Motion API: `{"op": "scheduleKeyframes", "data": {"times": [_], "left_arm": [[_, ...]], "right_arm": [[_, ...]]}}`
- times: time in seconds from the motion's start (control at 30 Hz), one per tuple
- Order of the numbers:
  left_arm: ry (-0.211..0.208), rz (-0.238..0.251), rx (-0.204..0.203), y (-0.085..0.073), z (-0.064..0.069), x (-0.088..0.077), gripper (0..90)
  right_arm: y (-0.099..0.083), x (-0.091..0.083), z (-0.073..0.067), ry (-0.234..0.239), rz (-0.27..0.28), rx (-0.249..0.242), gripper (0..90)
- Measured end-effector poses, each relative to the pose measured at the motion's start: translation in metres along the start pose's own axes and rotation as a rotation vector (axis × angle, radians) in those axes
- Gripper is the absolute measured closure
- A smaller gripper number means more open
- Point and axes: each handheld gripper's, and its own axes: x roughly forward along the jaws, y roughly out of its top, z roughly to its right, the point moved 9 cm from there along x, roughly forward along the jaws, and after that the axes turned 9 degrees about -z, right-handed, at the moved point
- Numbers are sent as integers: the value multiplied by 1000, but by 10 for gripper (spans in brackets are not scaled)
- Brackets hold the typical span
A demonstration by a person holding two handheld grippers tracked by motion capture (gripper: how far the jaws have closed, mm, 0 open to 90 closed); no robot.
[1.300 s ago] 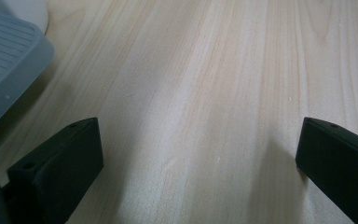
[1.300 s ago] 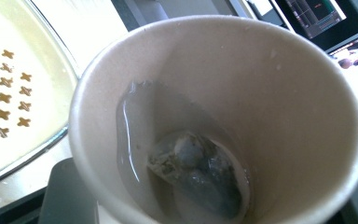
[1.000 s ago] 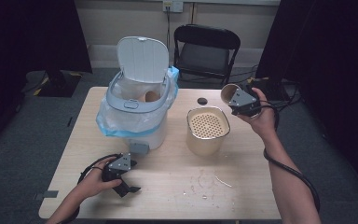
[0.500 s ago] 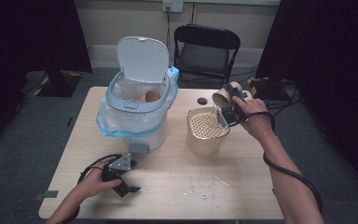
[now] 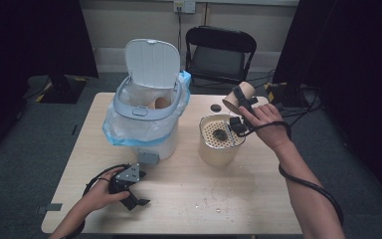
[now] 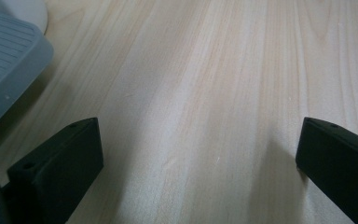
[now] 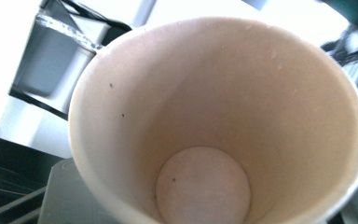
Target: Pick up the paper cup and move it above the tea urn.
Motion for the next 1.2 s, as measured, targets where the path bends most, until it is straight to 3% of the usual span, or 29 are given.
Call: {"op": "scheduleKeyframes", "data": {"times": [0.03,0.07,0.1,0.13,0.23,0.27,0.3,0.37,0.4,0.47,0.53,0.6,0.63,0.67,0.73,0.77,0.8,0.83,0.87,0.9,0.93,0.97,1.0,1.03,1.07,1.1,1.13,1.17,1.2], "left_arm": [[3,-4,0,0,0,0,0],[3,-4,0,0,0,0,0],[0,1,0,0,0,0,0],[0,1,0,0,0,0,0],[-5,3,4,0,0,0,0],[-5,3,3,0,0,0,0],[-4,0,4,0,0,0,0],[-3,-1,4,0,0,0,0],[-3,0,4,0,0,0,0],[-1,-6,3,0,0,0,0],[-3,0,3,0,0,0,0],[-2,-5,4,0,0,0,0],[-1,-1,1,0,0,0,0],[-1,-1,1,0,0,0,0],[-3,-2,4,0,0,0,0],[-1,0,3,0,0,0,0],[-1,0,3,0,0,0,0],[1,-5,2,0,0,0,0],[1,-5,2,0,0,0,0],[1,-4,4,0,0,0,0],[1,-4,4,0,0,0,0],[0,-4,4,0,0,0,0],[1,-5,4,0,0,0,0],[1,-5,4,0,0,0,0],[-1,-1,3,0,0,0,0],[-2,-5,4,0,0,0,0],[-1,-1,3,0,0,0,0],[1,-6,4,0,0,0,0],[1,-5,4,0,0,0,0]], "right_arm": [[-1,2,-4,45,-3,27,314],[-1,2,-4,45,-3,27,314],[-2,3,-6,81,1,51,314],[-2,3,-6,81,1,51,314],[-2,2,-13,141,5,100,314],[-1,1,-18,218,22,160,314],[-1,1,-20,242,22,196,313],[-1,1,-22,268,24,214,312],[-2,1,-25,327,34,273,312],[-2,1,-25,341,37,291,312],[-4,2,-27,418,46,397,312],[-5,2,-27,435,50,418,312],[-7,3,-27,471,61,480,312],[-7,3,-27,471,61,480,312],[-8,4,-27,500,72,533,311],[-10,4,-27,540,82,606,309],[-10,4,-27,540,82,606,309],[-11,5,-26,573,93,685,308],[-11,5,-26,573,93,685,308],[-12,5,-25,629,115,807,306],[-12,5,-25,629,115,807,306],[-13,6,-23,640,126,851,306],[-16,8,-22,686,145,968,305],[-16,8,-22,686,145,968,305],[-17,8,-21,698,146,1003,304],[-20,8,-20,732,156,1085,303],[-20,8,-20,732,156,1085,303],[-21,8,-20,760,164,1139,302],[-21,8,-20,760,164,1139,302]]}}
